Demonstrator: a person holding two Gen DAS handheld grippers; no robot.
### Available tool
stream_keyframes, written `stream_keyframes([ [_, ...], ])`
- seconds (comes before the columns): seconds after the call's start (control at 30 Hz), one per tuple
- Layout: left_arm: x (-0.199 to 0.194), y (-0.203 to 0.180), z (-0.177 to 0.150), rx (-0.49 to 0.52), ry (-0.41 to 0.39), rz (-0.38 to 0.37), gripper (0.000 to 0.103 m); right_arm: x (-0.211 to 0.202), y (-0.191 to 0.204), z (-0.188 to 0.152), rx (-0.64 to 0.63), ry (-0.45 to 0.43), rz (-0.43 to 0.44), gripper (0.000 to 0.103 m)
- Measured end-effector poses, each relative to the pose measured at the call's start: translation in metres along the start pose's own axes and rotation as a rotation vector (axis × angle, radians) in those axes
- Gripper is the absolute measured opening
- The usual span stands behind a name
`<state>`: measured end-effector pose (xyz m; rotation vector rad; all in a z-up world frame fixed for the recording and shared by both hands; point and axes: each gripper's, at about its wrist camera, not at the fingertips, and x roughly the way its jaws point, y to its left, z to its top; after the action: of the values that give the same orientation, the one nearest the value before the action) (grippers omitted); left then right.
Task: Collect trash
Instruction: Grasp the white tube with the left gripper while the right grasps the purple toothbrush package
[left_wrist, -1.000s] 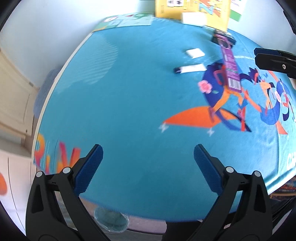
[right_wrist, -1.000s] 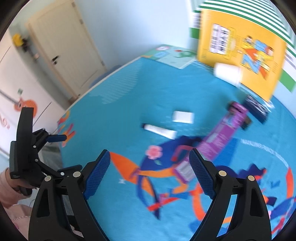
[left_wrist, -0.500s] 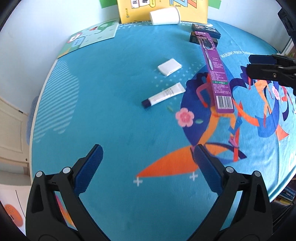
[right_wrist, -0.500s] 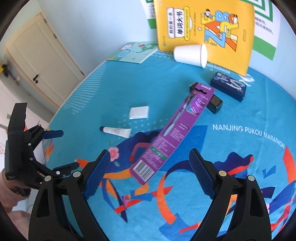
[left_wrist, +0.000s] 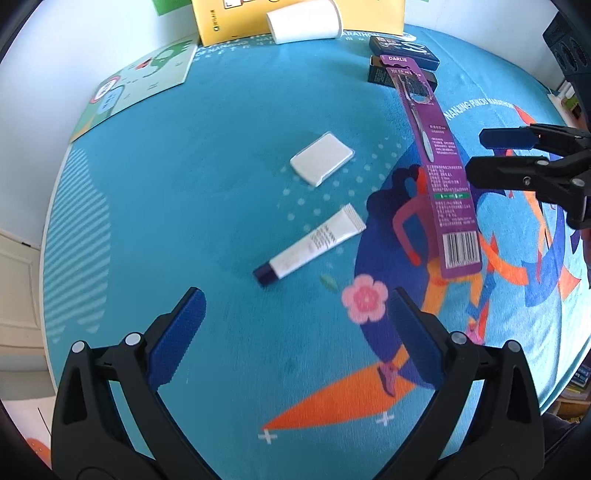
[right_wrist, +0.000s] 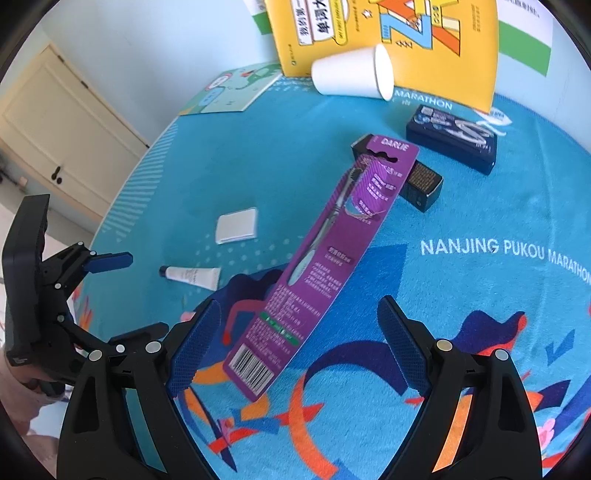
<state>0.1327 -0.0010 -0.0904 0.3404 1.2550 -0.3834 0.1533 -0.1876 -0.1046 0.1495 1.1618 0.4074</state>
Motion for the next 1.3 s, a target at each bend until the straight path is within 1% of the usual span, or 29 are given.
stream_keyframes([
  [0.27, 0.016, 0.002, 0.013, 0.014, 0.016, -0.047, 0.089, 0.020, -0.007, 0.005, 0.037, 0.035, 0.014, 0.086],
  [0.43, 0.024, 0.005, 0.019, 0.006, 0.021, -0.067, 0.089, 0.029, -0.007, 0.008, 0.047, 0.048, 0.020, 0.086],
  [0.53, 0.027, 0.005, 0.020, 0.009, 0.020, -0.085, 0.082, 0.031, -0.005, 0.010, 0.033, 0.044, 0.015, 0.086],
  [0.6, 0.031, 0.005, 0.021, 0.013, 0.027, -0.094, 0.075, 0.032, -0.005, 0.012, 0.034, 0.040, 0.016, 0.084],
  [0.67, 0.032, 0.003, 0.022, 0.022, 0.020, -0.094, 0.073, 0.033, -0.004, 0.014, 0.032, 0.036, 0.014, 0.074],
  [0.73, 0.034, 0.005, 0.025, 0.030, 0.015, -0.093, 0.071, 0.034, -0.004, 0.015, 0.026, 0.032, 0.007, 0.069],
  [0.77, 0.034, 0.005, 0.025, 0.033, 0.010, -0.088, 0.067, 0.035, -0.003, 0.016, 0.024, 0.030, 0.003, 0.064],
  [0.8, 0.033, 0.006, 0.026, 0.038, 0.003, -0.082, 0.060, 0.035, -0.003, 0.017, 0.021, 0.030, -0.002, 0.060],
  [0.83, 0.033, 0.006, 0.027, 0.039, 0.000, -0.076, 0.057, 0.037, -0.002, 0.019, 0.017, 0.030, -0.011, 0.053],
  [0.87, 0.032, 0.007, 0.027, 0.036, -0.005, -0.073, 0.050, 0.038, -0.001, 0.020, 0.014, 0.027, -0.019, 0.047],
  [0.9, 0.031, 0.009, 0.028, 0.027, -0.010, -0.075, 0.043, 0.038, 0.000, 0.021, 0.013, 0.027, -0.012, 0.044],
  [0.93, 0.030, 0.011, 0.028, 0.018, -0.014, -0.084, 0.040, 0.038, 0.001, 0.021, 0.015, 0.023, -0.008, 0.031],
  [0.97, 0.030, 0.012, 0.029, 0.016, -0.014, -0.087, 0.034, 0.038, 0.001, 0.022, 0.013, 0.021, -0.007, 0.026],
  [1.0, 0.030, 0.012, 0.030, 0.016, -0.017, -0.092, 0.025, 0.038, 0.002, 0.023, 0.010, 0.020, -0.008, 0.024],
  [1.07, 0.030, 0.011, 0.031, 0.022, -0.017, -0.103, 0.016, 0.038, 0.004, 0.024, 0.007, 0.017, -0.006, 0.015],
  [1.17, 0.029, 0.007, 0.030, 0.037, -0.027, -0.103, 0.014, 0.036, 0.008, 0.026, -0.007, 0.013, 0.001, 0.014],
  [1.3, 0.022, 0.007, 0.026, 0.024, -0.056, -0.116, 0.013, 0.029, 0.008, 0.026, -0.008, 0.001, 0.001, 0.014],
])
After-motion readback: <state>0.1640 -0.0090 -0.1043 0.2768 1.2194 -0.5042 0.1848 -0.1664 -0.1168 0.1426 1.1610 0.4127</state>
